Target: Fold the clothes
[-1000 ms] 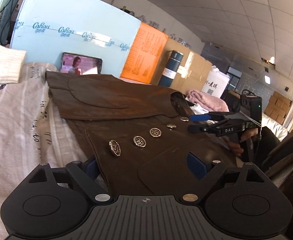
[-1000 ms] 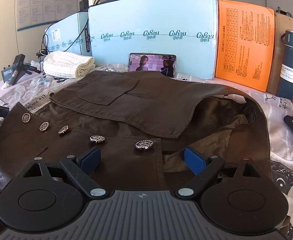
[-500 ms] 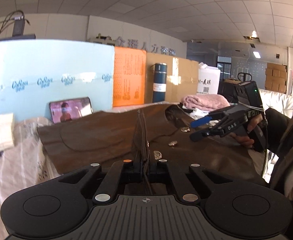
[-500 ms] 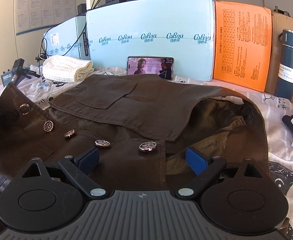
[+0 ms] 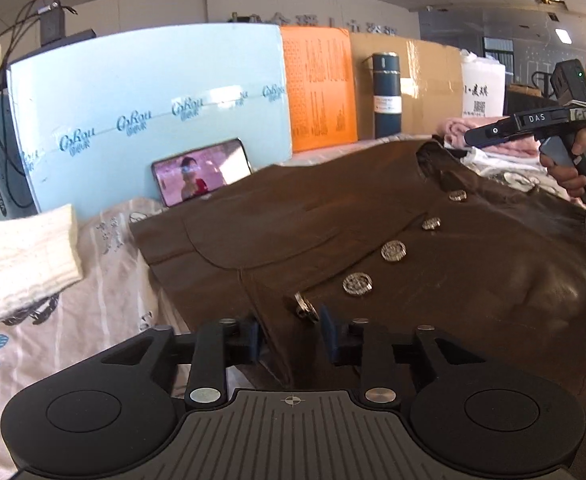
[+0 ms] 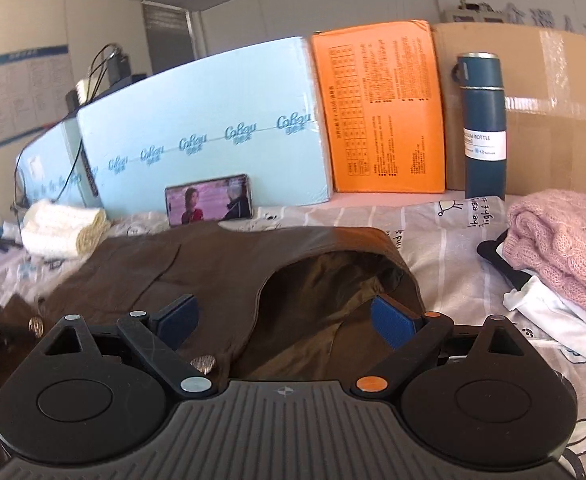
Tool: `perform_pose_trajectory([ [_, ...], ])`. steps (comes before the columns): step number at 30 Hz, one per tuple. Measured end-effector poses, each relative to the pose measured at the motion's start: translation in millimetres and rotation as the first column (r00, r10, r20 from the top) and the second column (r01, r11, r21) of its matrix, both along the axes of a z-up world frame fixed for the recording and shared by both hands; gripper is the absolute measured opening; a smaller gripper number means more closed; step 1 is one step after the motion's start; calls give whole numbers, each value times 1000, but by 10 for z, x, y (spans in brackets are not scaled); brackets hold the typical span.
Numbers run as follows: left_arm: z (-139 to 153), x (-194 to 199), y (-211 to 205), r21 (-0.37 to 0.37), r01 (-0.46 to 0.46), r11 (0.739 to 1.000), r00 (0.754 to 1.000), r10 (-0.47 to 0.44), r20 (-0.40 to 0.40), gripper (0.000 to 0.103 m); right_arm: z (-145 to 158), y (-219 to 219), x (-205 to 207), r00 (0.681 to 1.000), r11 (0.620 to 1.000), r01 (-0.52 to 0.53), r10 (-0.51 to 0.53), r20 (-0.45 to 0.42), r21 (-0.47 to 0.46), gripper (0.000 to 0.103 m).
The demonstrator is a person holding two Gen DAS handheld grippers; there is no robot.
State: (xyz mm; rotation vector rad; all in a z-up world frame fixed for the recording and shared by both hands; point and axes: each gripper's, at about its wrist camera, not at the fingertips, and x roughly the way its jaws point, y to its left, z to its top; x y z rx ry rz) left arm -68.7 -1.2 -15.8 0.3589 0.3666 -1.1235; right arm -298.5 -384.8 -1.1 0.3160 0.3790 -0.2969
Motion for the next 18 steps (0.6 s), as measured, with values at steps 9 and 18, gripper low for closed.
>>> perform_pose_trajectory([
  [9, 58, 148, -273, -16, -97, 995, 995, 98, 28, 63, -53, -718, 515, 986, 908, 152, -166, 4, 390, 67],
  [18, -76, 264, -461, 101, -112, 989, 994, 111, 14, 68, -260, -407, 1034, 939, 966, 116, -182, -292, -230, 34],
])
